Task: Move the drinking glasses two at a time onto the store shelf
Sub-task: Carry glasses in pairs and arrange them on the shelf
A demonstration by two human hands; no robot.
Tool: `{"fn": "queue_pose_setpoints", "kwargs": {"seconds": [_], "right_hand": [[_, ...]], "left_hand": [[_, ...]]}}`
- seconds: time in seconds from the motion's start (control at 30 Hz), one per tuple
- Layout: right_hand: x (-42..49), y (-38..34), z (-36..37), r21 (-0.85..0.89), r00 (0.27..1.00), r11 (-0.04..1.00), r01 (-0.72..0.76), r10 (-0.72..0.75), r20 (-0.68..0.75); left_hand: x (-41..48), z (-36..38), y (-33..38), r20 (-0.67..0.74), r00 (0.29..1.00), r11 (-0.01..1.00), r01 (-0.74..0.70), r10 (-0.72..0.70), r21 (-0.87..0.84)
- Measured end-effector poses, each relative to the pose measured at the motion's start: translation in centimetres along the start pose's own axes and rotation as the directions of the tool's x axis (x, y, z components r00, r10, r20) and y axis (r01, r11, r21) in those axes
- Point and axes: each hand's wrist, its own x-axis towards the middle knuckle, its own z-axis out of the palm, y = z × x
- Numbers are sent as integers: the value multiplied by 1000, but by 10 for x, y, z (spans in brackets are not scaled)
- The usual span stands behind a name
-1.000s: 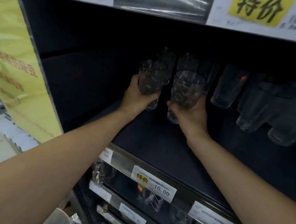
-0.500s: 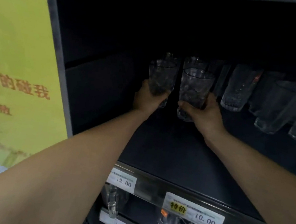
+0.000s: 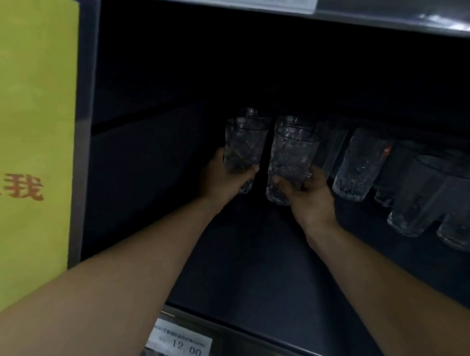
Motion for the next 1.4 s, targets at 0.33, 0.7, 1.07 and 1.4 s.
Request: {"fn": "queue_pose_setpoints", "kwargs": {"seconds": [0.33,0.7,1.07,1.4], "right_hand": [[-1,-8,5,-98,999,994,-50,49,-8],[-1,-8,6,-131,996,988,-83,79,-38],[2,-6,7,-161,998,985,-55,49,-40],[4,-3,8,-221,998,974,-56,50,-37]], "left_hand": [[6,6,0,-46,999,999,19,-16,50],[6,7,1,-35,999,997,16,-14,78],[8,9,-1,-36,999,994,14,-10,104],[11,10,-3,-35,999,994,30,-27,108]]}}
